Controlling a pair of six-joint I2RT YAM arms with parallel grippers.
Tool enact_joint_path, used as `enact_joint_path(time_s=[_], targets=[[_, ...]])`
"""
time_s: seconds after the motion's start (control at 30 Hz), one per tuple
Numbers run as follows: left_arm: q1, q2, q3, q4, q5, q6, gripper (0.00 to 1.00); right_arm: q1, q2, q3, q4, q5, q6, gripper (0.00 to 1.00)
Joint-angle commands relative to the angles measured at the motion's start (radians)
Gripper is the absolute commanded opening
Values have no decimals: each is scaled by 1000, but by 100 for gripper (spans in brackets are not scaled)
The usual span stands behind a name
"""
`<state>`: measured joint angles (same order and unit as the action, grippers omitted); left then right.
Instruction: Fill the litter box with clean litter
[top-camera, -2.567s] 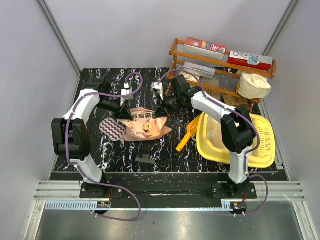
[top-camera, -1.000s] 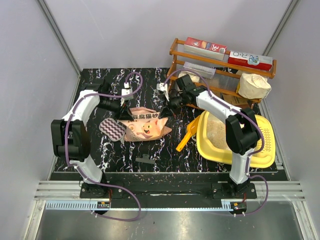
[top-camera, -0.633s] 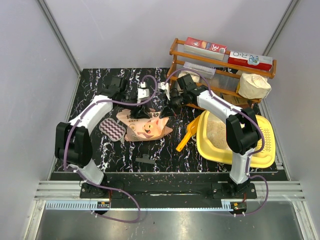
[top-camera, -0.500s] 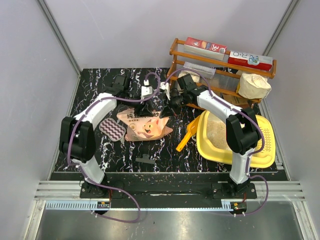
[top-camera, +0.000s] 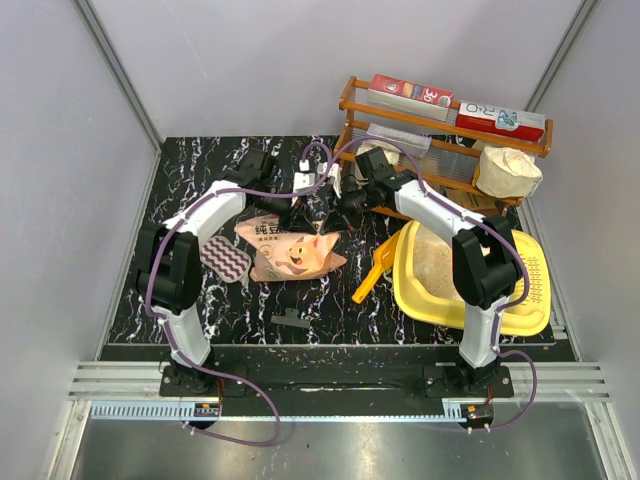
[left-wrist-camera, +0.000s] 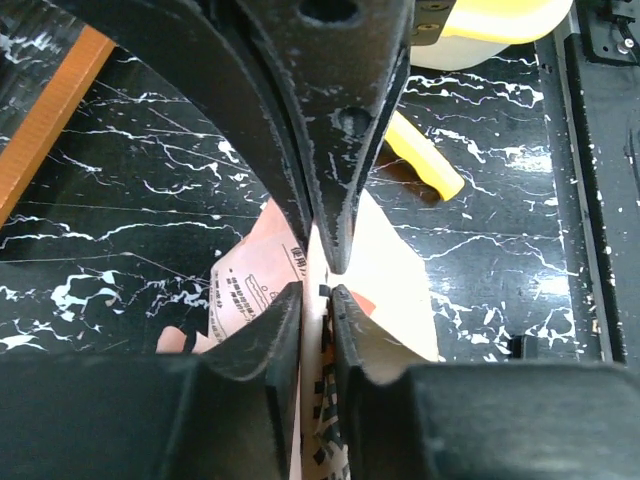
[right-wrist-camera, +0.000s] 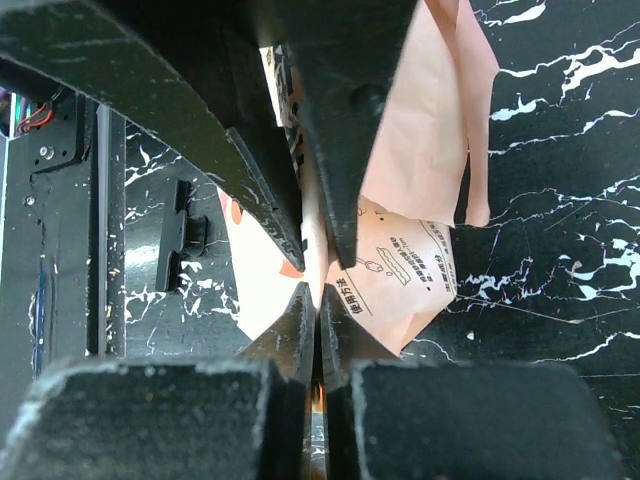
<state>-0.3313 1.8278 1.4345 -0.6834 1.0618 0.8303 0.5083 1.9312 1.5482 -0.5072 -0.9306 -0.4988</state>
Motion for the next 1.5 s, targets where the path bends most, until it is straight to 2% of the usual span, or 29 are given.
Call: enact_joint_path(time_s=[0.0,0.03,0.07,0.1,0.2,0.33,0.47,0.57,0.67,0.77,0.93,1.07,1.13,1.23,1.27,1.47], targets=[[-3,8,38,-21,21,59,12,-8,-23,52,35,-31,37,0],[-2,7,38,-25,17,61,10,-8,-23,50,36,-21,42,0],[0,5,37,-28,14,61,7,-13,-28,50,36,-8,58,5],[-2,2,35,-28,10,61,1,-16,-34,50,36,7,69,12],[-2,1,43,-28,7,46,0,-60,-81,41,36,45,108,40],[-3,-7,41,16,27,-32,0,-114,-205,12,33,93,157,52],[-8,-41,-5,105,14,-88,0,-102,-404,-94,25,136,96,57],[-14,-50,-37,145,-2,-132,0,-45,-480,-195,-6,173,45,58],[-15,-47,-48,177,-10,-197,0,27,-485,-259,-45,157,-4,58],[-15,-44,-58,203,-13,-244,0,108,-450,-333,-7,142,-23,58],[-12,-39,-40,209,-28,-328,0,165,-321,-370,114,53,80,58],[-3,-48,-32,214,-17,-384,0,252,-284,-430,321,55,205,58],[5,-45,-29,229,4,-431,0,295,-244,-459,409,98,294,58],[6,-24,-3,231,23,-479,0,332,-198,-508,614,153,570,58],[6,-19,9,232,27,-490,0,346,-190,-517,657,177,600,58],[9,-22,14,297,32,-554,0,394,-147,-545,671,354,713,56]])
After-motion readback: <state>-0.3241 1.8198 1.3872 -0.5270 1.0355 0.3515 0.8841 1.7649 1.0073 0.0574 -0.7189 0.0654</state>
